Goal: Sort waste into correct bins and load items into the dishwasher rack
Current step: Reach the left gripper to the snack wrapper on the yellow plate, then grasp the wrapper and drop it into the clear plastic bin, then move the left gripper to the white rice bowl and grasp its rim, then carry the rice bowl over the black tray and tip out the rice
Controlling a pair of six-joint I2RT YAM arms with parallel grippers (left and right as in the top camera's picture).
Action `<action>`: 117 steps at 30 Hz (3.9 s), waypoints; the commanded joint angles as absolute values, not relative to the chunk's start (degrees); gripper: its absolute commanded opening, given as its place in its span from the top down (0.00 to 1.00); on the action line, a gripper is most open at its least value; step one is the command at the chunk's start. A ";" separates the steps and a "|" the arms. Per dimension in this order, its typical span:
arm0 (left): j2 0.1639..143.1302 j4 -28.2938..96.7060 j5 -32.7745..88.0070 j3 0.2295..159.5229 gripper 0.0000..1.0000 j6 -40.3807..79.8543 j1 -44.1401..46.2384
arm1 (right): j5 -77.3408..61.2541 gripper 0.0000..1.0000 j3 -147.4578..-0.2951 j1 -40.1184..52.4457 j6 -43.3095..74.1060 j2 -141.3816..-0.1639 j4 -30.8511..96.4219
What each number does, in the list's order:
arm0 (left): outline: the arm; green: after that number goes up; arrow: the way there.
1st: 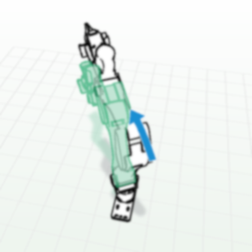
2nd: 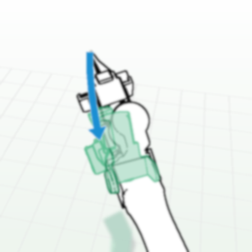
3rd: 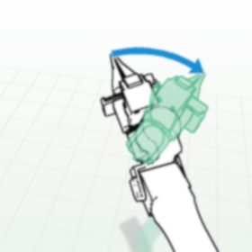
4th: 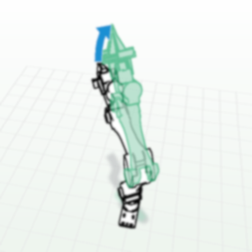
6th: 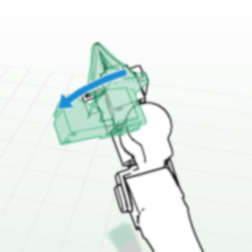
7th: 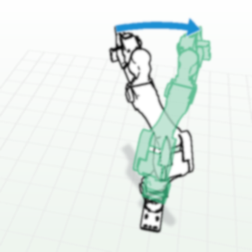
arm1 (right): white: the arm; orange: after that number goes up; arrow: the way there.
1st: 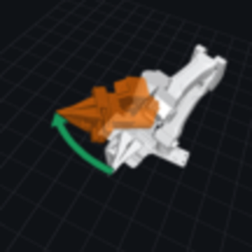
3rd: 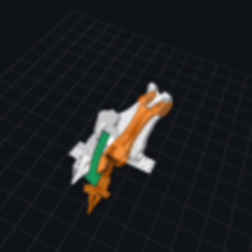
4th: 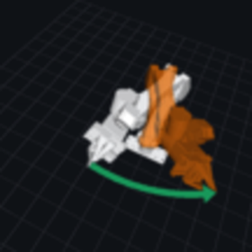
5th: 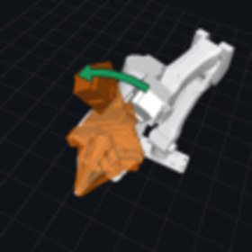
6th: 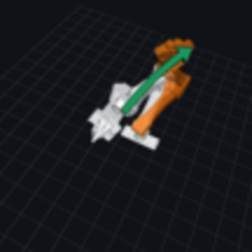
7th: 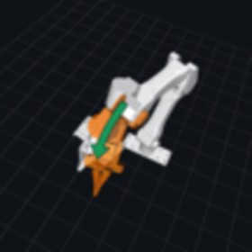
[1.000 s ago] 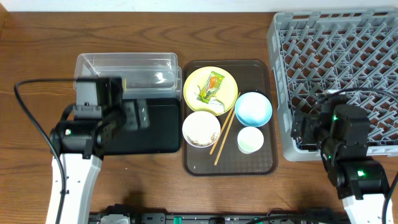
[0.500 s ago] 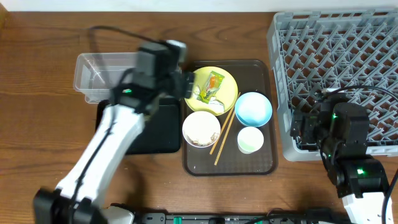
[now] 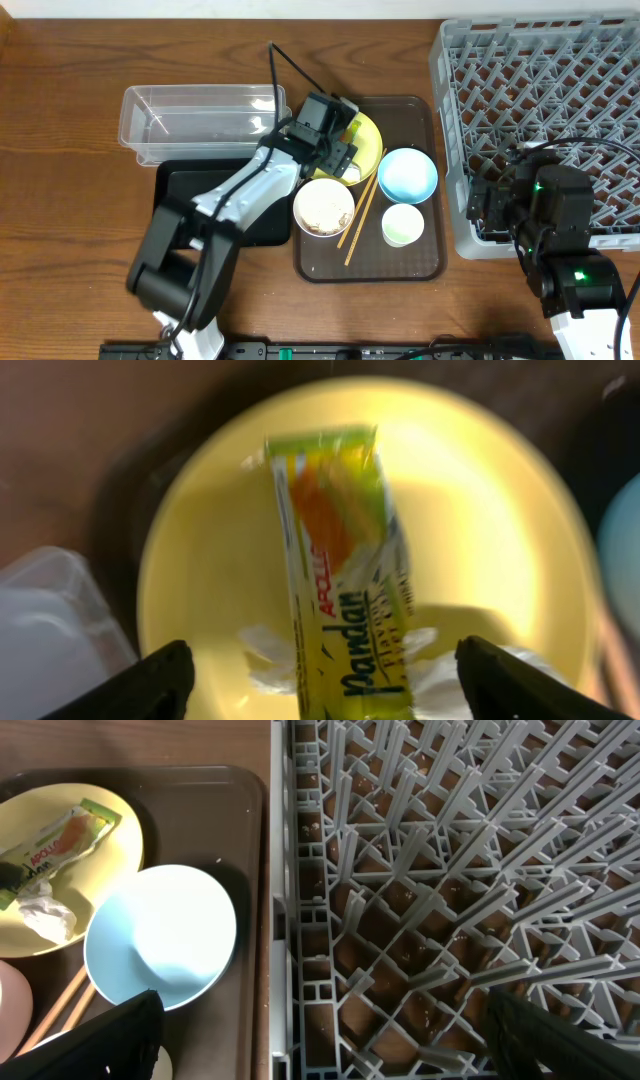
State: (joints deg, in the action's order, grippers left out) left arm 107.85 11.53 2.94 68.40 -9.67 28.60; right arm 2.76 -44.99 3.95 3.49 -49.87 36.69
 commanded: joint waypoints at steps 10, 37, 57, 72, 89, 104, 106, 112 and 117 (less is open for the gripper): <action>109.43 11.51 2.11 69.78 0.88 -10.22 28.47 | 2.50 0.01 -46.17 4.14 4.25 -49.78 37.54; 93.38 22.68 -3.95 69.23 0.93 18.74 5.87 | 2.50 0.01 -46.17 4.14 4.25 -49.78 37.47; 83.64 32.23 -3.88 69.23 0.10 18.76 13.56 | 2.52 0.01 -46.17 4.14 4.25 -49.78 37.50; 87.64 40.49 2.13 68.47 0.07 18.79 33.89 | 2.50 0.01 -46.17 4.14 4.25 -49.80 37.54; 104.64 35.57 2.15 68.47 0.27 22.44 44.84 | 2.48 0.01 -46.17 4.14 4.27 -49.80 37.54; 107.18 33.47 2.15 68.47 0.77 22.44 45.84 | 1.41 0.01 -46.17 4.14 4.27 -49.78 37.58; 107.18 33.63 2.13 68.47 0.81 22.41 45.84 | 1.43 0.01 -46.17 4.16 4.25 -49.78 37.58; 106.78 33.95 2.13 68.53 0.94 22.41 45.84 | 1.43 0.01 -46.17 4.14 4.25 -49.78 37.63; 104.22 36.16 2.11 68.79 0.94 22.41 45.84 | 1.43 0.01 -46.17 4.14 4.25 -49.78 37.60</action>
State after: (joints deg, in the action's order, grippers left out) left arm 105.89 34.92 1.32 68.97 22.48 45.95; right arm 1.89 -45.06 3.95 3.49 -49.87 37.58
